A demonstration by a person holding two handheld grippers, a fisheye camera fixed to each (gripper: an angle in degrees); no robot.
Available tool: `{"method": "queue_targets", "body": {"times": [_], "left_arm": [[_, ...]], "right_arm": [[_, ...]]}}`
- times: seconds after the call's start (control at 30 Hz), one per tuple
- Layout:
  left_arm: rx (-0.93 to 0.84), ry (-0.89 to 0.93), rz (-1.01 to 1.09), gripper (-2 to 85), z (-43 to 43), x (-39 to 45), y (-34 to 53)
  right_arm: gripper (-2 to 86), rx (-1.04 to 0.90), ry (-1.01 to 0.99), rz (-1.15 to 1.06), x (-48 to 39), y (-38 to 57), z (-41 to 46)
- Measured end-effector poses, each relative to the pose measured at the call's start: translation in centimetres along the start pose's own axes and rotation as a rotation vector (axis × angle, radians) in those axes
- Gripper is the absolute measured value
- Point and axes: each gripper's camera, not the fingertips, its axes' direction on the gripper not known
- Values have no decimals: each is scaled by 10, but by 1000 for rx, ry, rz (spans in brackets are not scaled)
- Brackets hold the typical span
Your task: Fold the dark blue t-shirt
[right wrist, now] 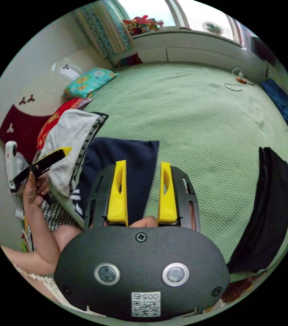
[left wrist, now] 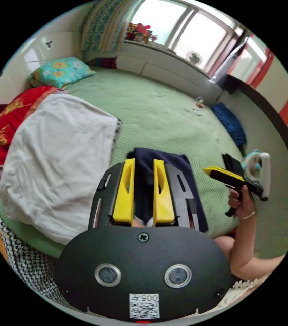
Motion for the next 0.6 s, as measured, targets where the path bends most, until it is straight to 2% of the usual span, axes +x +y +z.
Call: {"method": "queue_targets", "body": {"times": [0.1, 0.2, 0.3, 0.4, 0.47, 0.6], "left_arm": [[1, -137, 124, 92, 7, 27, 0], [-107, -50, 166, 89, 34, 35, 5], [-187, -137, 176, 69, 57, 39, 2], [-221, -162, 231, 25, 58, 48, -4], [-229, -178, 250, 15, 54, 49, -7], [-272, -124, 222, 9, 53, 40, -11]], "right_arm": [[154, -46, 30, -61, -23, 11, 2], [158, -121, 31, -100, -34, 25, 16], [150, -161, 84, -103, -39, 32, 29], [79, -223, 87, -88, -42, 31, 49], [1, -271, 81, -114, -43, 32, 63], [-12, -266, 19, -111, -41, 29, 58]]}}
